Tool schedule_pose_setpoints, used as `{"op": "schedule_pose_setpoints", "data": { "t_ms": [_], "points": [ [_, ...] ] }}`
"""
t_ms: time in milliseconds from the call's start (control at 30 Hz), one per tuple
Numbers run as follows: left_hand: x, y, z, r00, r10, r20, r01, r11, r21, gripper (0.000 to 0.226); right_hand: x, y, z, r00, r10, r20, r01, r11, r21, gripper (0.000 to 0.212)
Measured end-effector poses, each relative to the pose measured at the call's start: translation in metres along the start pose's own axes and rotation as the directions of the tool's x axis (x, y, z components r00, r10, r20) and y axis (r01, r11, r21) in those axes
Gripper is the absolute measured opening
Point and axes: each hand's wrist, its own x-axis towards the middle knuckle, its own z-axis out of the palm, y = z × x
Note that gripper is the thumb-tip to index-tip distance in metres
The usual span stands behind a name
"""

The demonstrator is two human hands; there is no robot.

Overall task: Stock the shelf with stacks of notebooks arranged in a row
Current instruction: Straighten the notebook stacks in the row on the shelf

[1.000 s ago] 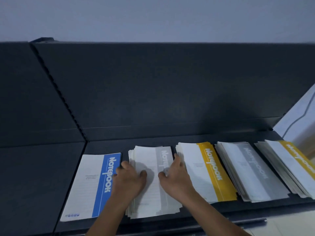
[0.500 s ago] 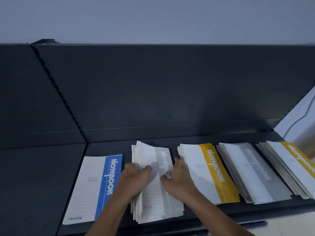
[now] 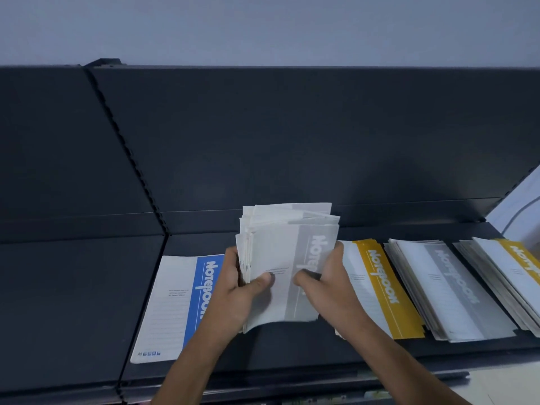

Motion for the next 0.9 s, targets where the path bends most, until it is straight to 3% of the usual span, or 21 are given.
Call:
{"op": "schedule_pose_setpoints", "data": {
  "t_ms": [133, 233, 433, 667, 900],
  "points": [
    [0.0, -0.003, 0.002, 0.998, 0.068, 0.016, -0.068, 0.998, -0.011, 0.05, -0.01, 0.005, 0.0, 0.993, -0.101, -0.062, 0.101, 0.995, 0.004, 0.051],
    [-0.002, -0.006, 0.002, 0.996, 0.067, 0.054, -0.068, 0.998, 0.007, 0.055, -0.017, 0.012, -0.003, 0.993, -0.108, -0.045, 0.109, 0.994, 0.012, 0.05],
    [-0.009, -0.002, -0.002, 0.987, 0.141, 0.071, -0.139, 0.99, -0.033, 0.089, -0.018, 0.019, -0.008, 0.994, -0.109, -0.027, 0.11, 0.993, 0.052, 0.059],
    [-0.014, 0.004, 0.01, 0.975, 0.219, 0.018, -0.219, 0.976, 0.003, 0.108, -0.025, 0.022, 0.006, 0.99, -0.141, -0.031, 0.142, 0.988, 0.054, 0.071],
    [-0.011, 0.022, 0.008, 0.958, 0.286, -0.01, -0.285, 0.958, 0.035, 0.109, -0.026, 0.017, 0.004, 0.974, -0.222, -0.05, 0.224, 0.974, 0.043, 0.068]
  ]
}}
